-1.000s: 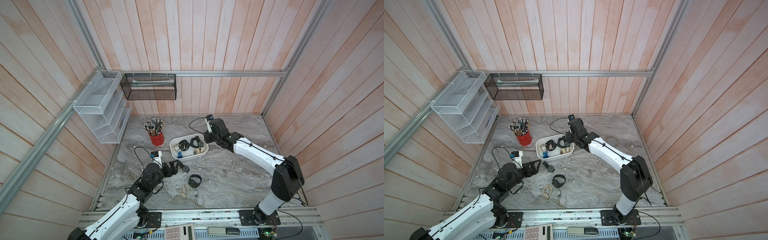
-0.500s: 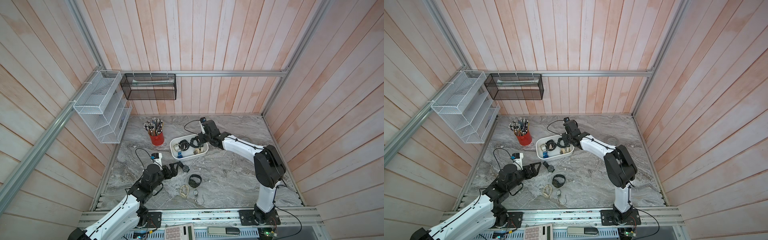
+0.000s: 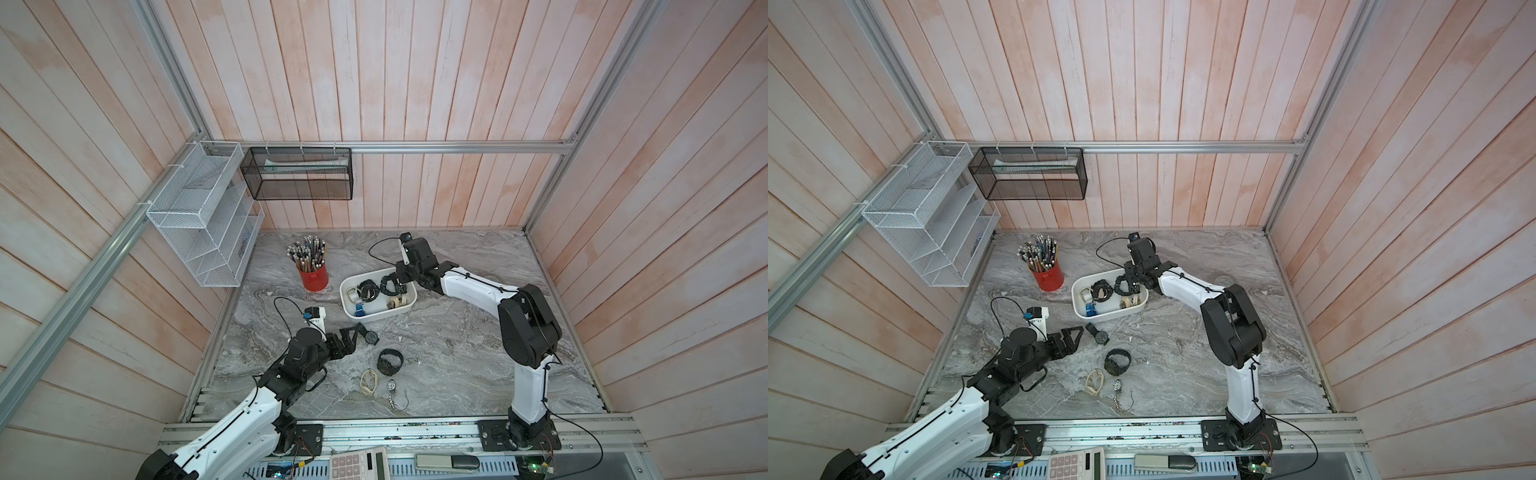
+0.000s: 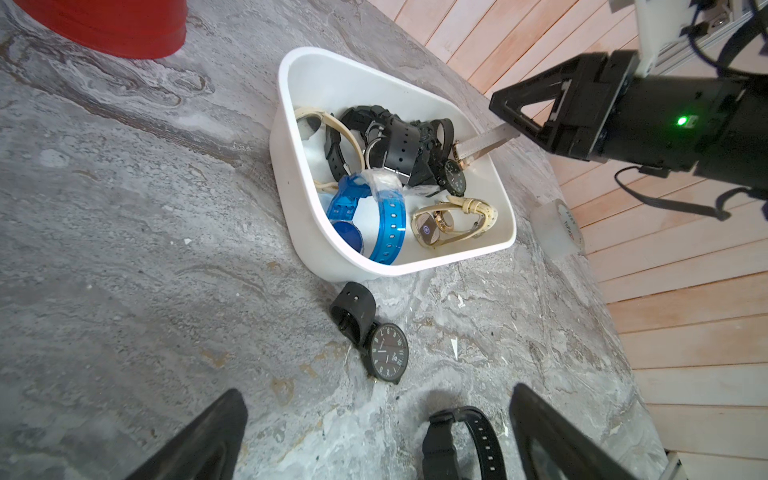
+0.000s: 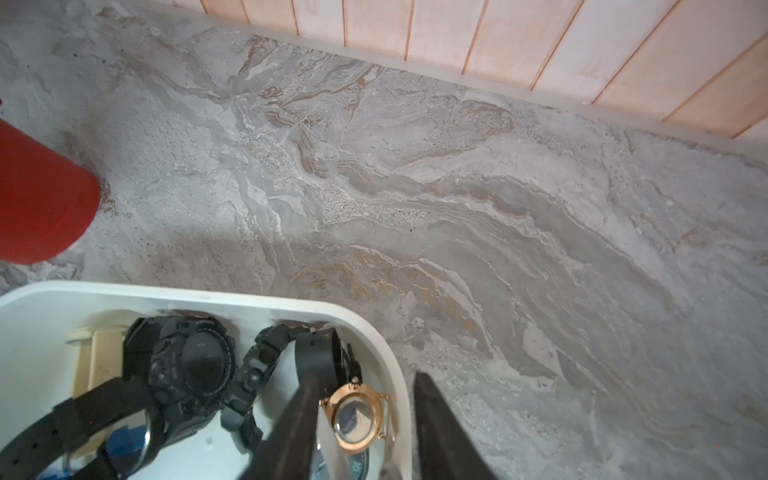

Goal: Put the watch into the storage box
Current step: Place the watch in the storage box, then pick up the watch at the center of the board.

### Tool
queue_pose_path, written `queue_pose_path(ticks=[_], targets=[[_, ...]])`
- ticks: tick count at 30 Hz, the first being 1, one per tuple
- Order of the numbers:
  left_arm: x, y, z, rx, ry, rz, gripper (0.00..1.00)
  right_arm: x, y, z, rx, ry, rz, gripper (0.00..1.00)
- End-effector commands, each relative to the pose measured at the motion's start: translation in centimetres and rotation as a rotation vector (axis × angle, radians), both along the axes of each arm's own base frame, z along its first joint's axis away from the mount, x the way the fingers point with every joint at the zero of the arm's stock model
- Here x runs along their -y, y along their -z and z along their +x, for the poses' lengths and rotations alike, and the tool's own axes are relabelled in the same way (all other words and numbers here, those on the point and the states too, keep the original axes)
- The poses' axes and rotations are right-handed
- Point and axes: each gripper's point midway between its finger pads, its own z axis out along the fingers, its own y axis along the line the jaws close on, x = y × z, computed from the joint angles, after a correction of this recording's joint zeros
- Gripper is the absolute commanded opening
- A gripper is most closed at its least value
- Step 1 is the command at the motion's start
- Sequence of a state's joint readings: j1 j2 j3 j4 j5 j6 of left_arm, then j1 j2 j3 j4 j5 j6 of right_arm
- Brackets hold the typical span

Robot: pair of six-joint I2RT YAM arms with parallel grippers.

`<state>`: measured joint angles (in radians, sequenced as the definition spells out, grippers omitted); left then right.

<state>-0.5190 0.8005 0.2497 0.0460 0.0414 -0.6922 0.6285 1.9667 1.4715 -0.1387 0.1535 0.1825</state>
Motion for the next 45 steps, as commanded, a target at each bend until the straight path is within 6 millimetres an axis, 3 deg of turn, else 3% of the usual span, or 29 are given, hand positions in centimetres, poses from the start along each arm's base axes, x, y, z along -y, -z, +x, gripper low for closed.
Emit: queue_pose_path(ticks=[1, 5, 11, 15, 31, 45], targets=[[0.6, -0.6, 0.3, 0.029, 0.035, 0.004, 0.99, 0.5, -5.5, -0.6, 0.076, 0.008, 0.071, 0.59], [1.0, -0.9, 0.6, 0.035, 0.056, 0.020, 0.98, 2.5, -8.7, -3.1, 0.123, 0.030, 0.139, 0.72], [1.2, -0.5, 0.9, 0.034, 0.078, 0.052, 0.95, 5.6, -9.1, -9.5, 0.199, 0.004, 0.314, 0.84], [1.4, -0.4, 1.0, 0.025, 0.094, 0.068, 0.92, 7.2, -9.1, -12.0, 0.216, 0.010, 0.375, 0.87], [1.8, 1.4, 1.9, -0.009, 0.117, 0.136, 0.80, 6.7, -8.6, -11.9, 0.190, 0.005, 0.398, 0.87], [3.6, 3.2, 4.3, -0.060, 0.151, 0.172, 0.70, 7.5, -8.5, -12.5, 0.194, 0.022, 0.400, 0.87]])
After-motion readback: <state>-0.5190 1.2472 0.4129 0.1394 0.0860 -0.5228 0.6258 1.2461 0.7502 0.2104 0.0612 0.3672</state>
